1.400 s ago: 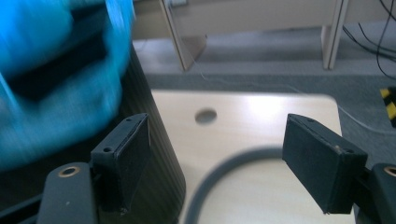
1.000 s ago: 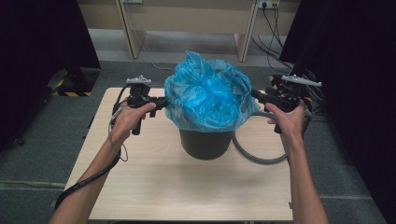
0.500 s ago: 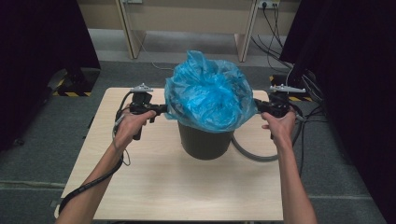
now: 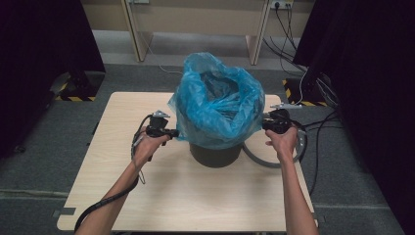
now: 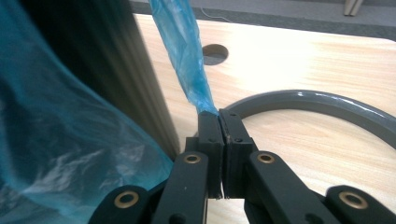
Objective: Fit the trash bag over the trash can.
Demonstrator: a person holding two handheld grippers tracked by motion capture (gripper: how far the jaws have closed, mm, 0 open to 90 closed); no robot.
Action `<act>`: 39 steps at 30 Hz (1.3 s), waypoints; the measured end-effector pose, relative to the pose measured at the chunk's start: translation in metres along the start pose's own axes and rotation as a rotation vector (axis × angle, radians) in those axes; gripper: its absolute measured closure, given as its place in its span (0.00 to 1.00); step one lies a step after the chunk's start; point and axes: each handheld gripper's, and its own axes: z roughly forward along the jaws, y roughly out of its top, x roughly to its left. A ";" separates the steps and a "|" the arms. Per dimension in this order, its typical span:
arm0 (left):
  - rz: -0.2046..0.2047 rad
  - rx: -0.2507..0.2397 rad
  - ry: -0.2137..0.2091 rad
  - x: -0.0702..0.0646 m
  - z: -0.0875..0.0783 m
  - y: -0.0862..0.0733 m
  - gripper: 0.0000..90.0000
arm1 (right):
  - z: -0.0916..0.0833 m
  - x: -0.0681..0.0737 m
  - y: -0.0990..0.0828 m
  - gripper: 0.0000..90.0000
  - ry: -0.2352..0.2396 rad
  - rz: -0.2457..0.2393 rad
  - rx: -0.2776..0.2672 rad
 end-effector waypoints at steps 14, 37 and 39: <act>0.053 0.070 -0.050 -0.035 0.034 -0.056 0.94 | 0.049 -0.013 -0.018 0.96 -0.120 -0.022 0.106; 0.002 -0.133 -0.071 -0.012 -0.087 -0.053 0.38 | -0.053 -0.020 0.009 0.48 0.075 0.014 -0.083; 0.003 -0.194 -0.077 -0.016 -0.101 -0.044 0.37 | -0.077 -0.010 0.029 0.46 0.083 0.017 -0.160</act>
